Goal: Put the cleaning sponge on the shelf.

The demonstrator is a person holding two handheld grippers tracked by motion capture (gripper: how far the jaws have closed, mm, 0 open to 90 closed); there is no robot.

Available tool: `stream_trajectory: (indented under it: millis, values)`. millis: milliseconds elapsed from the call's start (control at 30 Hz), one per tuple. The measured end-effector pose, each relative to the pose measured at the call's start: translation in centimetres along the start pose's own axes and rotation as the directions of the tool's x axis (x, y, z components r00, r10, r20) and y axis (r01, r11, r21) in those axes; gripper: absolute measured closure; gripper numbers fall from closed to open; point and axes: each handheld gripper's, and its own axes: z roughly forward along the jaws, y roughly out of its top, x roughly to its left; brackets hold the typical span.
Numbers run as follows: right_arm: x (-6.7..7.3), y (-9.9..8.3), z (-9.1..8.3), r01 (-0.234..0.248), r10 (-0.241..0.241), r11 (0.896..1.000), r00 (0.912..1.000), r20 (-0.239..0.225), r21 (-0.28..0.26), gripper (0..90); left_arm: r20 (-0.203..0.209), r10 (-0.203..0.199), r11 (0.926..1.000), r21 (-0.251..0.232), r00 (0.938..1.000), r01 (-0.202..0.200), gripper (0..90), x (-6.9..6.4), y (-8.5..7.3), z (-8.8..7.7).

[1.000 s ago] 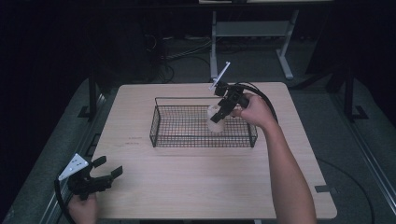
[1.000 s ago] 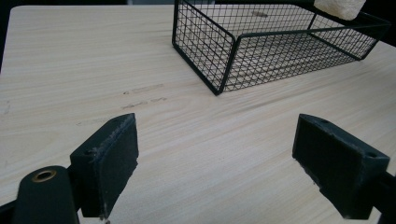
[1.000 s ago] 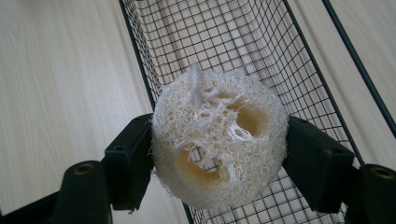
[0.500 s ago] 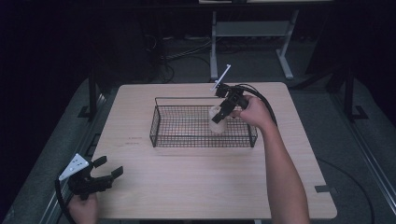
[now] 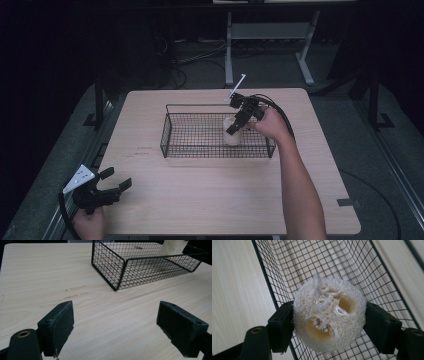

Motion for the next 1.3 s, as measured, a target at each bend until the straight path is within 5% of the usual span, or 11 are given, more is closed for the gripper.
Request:
stream_trajectory:
  millis: [1300]
  values:
    - [-0.1,-2.0,3.6,-0.019,0.02,0.999,0.9987,-0.046,0.034,27.2,0.001,-0.004,1.0,-0.002,1.0,0.004,13.8,0.0,0.0,0.0]
